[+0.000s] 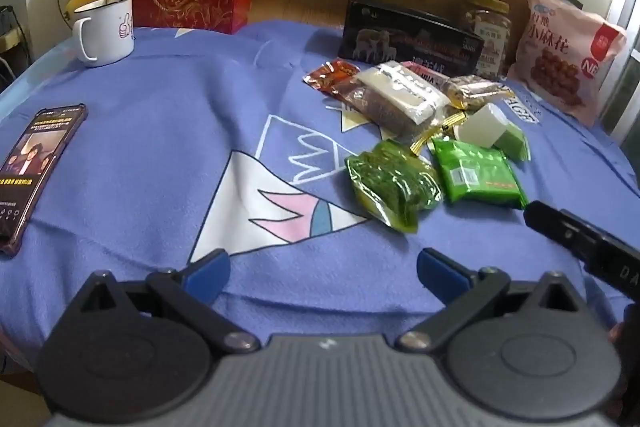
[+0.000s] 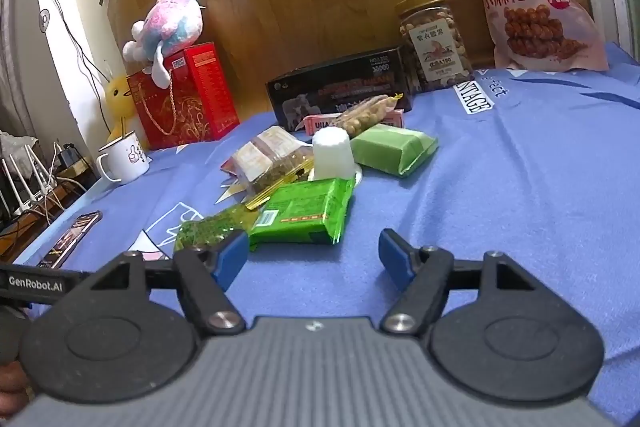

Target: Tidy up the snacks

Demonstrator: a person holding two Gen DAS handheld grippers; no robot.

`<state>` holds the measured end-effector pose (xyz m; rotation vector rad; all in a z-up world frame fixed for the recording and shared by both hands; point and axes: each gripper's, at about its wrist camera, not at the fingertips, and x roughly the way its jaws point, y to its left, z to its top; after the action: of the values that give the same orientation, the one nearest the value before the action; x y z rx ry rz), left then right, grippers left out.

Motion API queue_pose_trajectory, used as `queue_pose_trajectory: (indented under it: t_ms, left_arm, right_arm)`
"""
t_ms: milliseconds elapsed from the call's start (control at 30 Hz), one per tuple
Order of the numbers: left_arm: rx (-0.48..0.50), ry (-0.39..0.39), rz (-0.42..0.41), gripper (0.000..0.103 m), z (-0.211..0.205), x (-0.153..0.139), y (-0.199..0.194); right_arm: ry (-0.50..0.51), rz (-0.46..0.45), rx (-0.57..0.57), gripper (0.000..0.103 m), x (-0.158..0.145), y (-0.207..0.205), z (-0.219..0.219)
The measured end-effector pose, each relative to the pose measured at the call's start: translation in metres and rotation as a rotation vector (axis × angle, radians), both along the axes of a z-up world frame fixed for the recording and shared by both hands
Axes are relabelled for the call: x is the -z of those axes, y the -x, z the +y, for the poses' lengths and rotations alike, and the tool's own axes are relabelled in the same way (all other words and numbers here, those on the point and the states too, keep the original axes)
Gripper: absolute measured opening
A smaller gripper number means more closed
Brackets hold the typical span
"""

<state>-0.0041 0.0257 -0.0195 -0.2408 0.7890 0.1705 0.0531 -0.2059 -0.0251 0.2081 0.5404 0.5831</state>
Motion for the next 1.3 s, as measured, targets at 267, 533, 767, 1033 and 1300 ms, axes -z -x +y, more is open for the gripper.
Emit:
queue_pose_trajectory:
  t_ms: [267,533,767,1033,1300]
  left_arm:
    - [-0.008,-0.01,0.02,0.103,0.003,0.003,-0.006]
    - [-0.004,-0.02,0.026,0.103,0.002,0.004,-0.011]
    - [0.0,0.028,-0.021,0.103,0.01,0.005,-0.011]
    - [0.039,-0.028,-0.018,0.103,0.004,0.007,-0.012]
    - [0.121,0.079,-0.123,0.094,0.025,-0.022,-0.027]
  right_arm:
    - [0.0,0.008,0.0,0.074,0.002,-0.004,0.001]
    - [-0.004,0.02,0.002,0.074,0.006,-0.008,0.0]
    - [-0.018,0.042,0.01,0.074,0.009,-0.014,-0.002]
    - [-0.018,0.047,0.011,0.074,0.01,-0.016,0.0]
    - [0.011,0.019,-0.062,0.072,0.0,-0.024,0.001]
